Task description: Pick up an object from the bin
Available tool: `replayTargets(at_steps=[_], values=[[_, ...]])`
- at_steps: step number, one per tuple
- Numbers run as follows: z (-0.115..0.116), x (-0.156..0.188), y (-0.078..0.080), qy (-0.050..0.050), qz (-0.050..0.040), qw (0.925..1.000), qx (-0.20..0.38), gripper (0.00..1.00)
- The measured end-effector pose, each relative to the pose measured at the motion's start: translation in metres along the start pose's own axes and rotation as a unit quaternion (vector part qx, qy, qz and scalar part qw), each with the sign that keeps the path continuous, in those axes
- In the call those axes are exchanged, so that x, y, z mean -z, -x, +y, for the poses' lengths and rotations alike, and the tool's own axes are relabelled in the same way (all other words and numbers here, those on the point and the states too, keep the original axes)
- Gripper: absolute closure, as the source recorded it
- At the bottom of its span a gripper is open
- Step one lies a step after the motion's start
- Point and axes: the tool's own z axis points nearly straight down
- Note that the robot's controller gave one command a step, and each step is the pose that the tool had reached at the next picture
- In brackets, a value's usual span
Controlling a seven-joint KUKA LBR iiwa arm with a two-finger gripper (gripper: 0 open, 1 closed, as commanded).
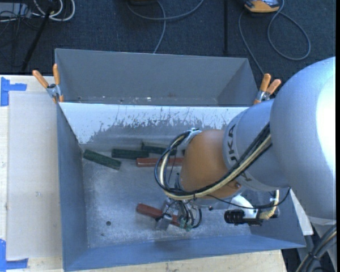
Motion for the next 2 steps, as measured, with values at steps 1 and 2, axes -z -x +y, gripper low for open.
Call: replayTargets(at_steps=[1,2], values=[[0.000,0.012,0.000,0.000,-0.0003,1.0000,-0.002,1.00],[0.000,0.067,0.001,0.001,-0.0023,1.0000,-0.003,1.00]])
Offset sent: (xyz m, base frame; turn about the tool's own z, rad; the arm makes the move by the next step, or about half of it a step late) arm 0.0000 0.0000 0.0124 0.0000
